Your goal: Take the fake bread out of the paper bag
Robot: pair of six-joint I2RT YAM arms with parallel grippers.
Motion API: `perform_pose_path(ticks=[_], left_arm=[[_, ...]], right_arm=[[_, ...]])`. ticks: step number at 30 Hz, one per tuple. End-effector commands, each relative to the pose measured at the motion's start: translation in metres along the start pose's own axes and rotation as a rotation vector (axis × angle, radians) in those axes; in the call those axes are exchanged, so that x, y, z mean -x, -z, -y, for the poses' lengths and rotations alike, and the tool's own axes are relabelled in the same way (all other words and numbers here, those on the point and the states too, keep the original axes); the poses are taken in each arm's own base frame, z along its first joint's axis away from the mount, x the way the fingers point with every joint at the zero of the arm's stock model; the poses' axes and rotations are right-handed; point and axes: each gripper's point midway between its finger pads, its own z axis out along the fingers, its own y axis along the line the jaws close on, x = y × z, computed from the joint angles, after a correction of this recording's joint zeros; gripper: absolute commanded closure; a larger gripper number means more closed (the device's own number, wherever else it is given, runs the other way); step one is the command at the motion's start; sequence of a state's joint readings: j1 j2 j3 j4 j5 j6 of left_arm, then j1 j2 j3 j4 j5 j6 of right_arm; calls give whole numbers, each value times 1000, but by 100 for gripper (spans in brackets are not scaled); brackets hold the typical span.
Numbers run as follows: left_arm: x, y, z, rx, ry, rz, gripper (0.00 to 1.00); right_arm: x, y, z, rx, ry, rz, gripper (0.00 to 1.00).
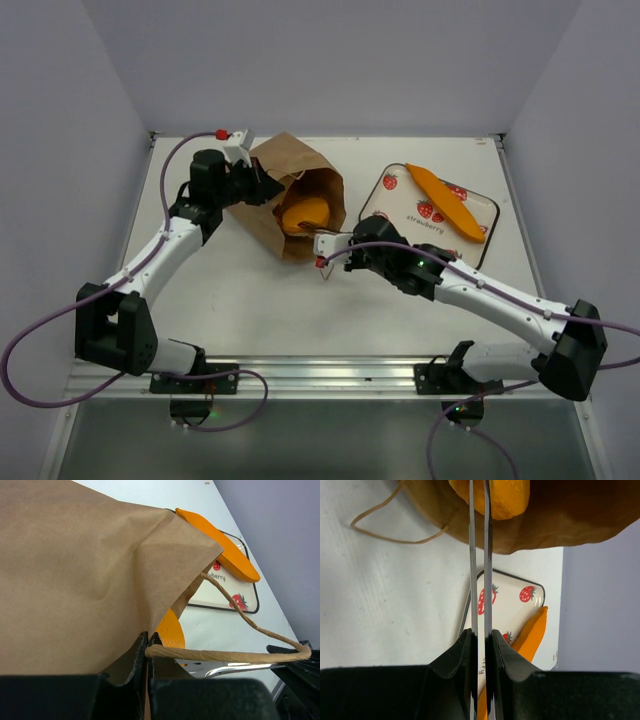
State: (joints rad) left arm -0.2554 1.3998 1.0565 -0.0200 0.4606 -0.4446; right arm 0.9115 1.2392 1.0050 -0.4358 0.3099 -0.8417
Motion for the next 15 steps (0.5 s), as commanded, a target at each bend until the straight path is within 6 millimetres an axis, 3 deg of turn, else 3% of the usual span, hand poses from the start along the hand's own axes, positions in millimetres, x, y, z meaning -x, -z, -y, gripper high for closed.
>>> perform_pose_path(ticks=[1,5,9,15], left_arm=[[33,6,8,-16,-36,98,97],[34,6,5,-3,-40,102,97],[31,5,-2,16,-40,93,97],[28,8,-11,40,-50,80,97]], right_arm=[[-7,17,-8,21,-21,20,100],[-12,38,-14,39,-34,60,100],[-26,61,-6,11,-96,66,100],[-54,74,6,-58,-188,34,100]])
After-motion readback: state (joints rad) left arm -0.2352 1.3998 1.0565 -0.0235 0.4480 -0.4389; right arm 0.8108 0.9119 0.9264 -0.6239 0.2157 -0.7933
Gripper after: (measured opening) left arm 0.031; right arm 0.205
